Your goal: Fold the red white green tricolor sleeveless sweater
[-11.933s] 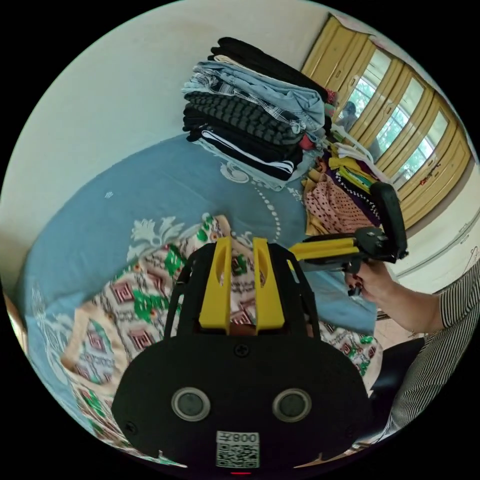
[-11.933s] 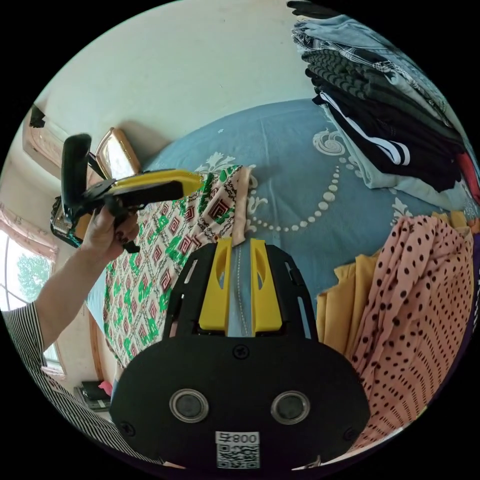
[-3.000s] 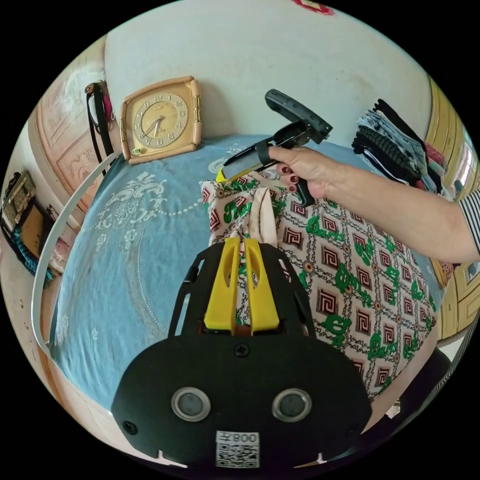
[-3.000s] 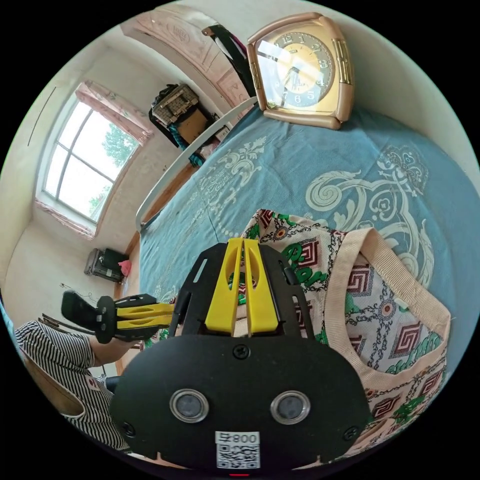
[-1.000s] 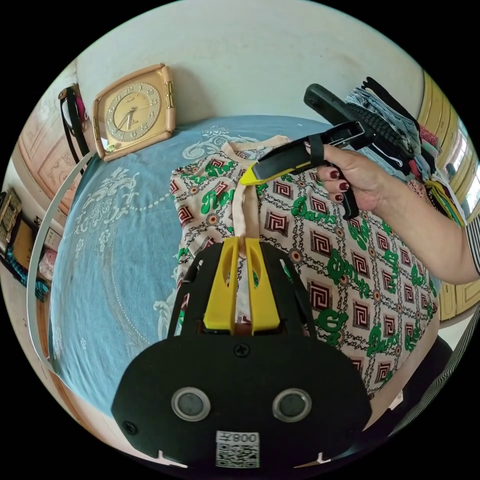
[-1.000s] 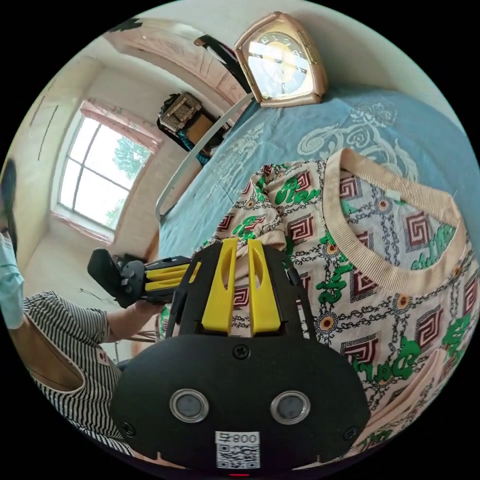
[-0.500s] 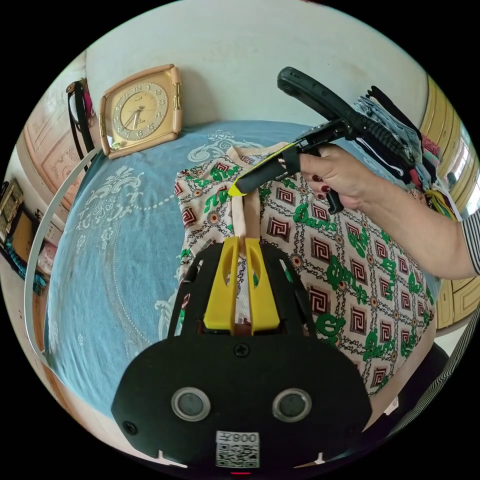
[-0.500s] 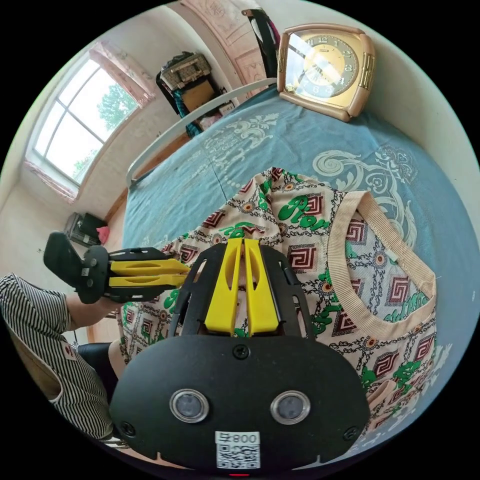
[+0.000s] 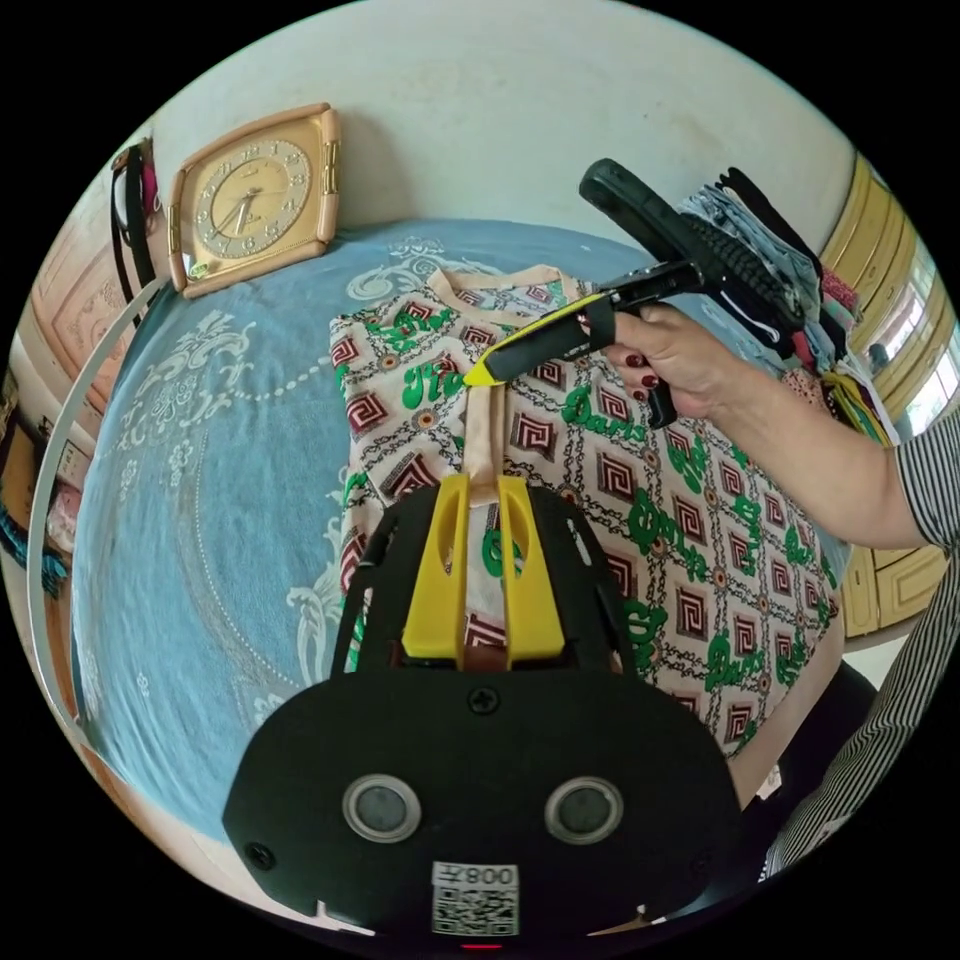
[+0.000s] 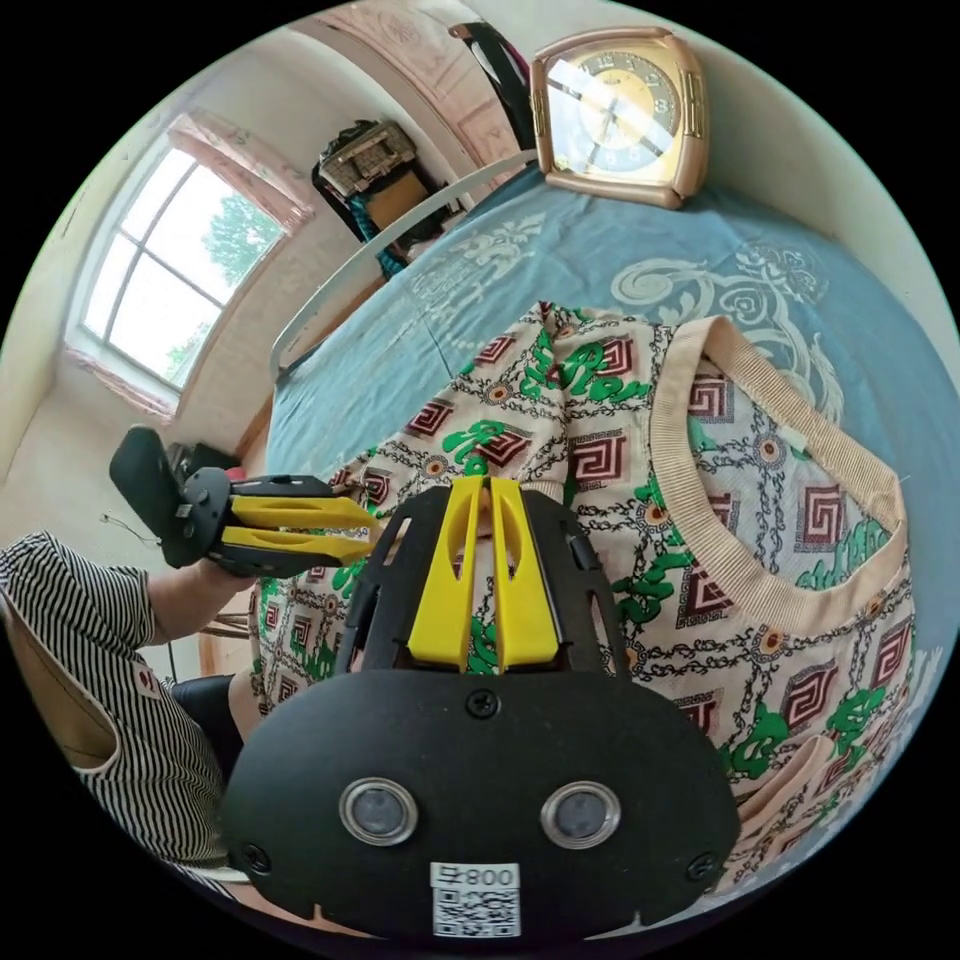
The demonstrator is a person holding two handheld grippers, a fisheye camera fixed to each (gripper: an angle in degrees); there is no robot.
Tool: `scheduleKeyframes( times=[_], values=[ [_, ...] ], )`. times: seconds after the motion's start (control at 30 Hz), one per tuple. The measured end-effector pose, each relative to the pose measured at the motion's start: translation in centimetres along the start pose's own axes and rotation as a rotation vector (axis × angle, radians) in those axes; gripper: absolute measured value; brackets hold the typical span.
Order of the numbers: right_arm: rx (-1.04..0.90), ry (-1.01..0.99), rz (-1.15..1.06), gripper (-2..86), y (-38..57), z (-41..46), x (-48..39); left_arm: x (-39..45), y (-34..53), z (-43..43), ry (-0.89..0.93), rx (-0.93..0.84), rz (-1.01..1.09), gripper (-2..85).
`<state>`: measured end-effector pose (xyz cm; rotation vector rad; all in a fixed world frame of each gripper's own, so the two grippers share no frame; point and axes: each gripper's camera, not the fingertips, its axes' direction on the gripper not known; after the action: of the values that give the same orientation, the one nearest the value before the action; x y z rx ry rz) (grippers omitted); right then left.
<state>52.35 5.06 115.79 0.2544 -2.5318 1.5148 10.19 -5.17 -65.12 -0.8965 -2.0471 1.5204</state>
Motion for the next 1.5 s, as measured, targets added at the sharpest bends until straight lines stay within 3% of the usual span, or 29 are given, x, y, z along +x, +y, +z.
scheduleKeyframes(
  times=[0.17,0.27,0.53,0.73,1.07,1.2,1.5],
  values=[
    [0.077,0.035,-0.003,0.3,1.1,-2.6,-1.1,-1.5,0.3,-1.3,0.037,0.067,-0.065,4.0],
    [0.110,0.050,-0.024,0.2,0.8,-2.9,-1.9,-2.4,0.4,-0.4,0.009,-0.002,-0.113,2.7],
    [-0.011,0.150,-0.025,0.1,-3.4,2.1,-2.5,-2.8,1.4,-0.1,-0.021,-0.034,-0.104,1.0],
    [-0.029,0.094,-0.007,0.1,-2.6,3.0,-2.7,-3.3,2.6,-0.8,-0.031,-0.028,-0.131,0.8],
    [0.085,0.096,-0.039,0.1,9.4,-0.8,-7.0,-4.1,5.7,-1.9,-0.014,-0.030,-0.144,0.4],
    [-0.070,0.253,-0.043,0.1,12.6,2.9,-8.2,-4.6,6.6,-1.9,-0.012,-0.048,-0.122,0.3],
    [0.041,0.406,-0.107,0.2,20.4,4.5,-10.8,-4.3,9.2,-2.4,-0.137,-0.064,-0.087,0.3]
  ],
)
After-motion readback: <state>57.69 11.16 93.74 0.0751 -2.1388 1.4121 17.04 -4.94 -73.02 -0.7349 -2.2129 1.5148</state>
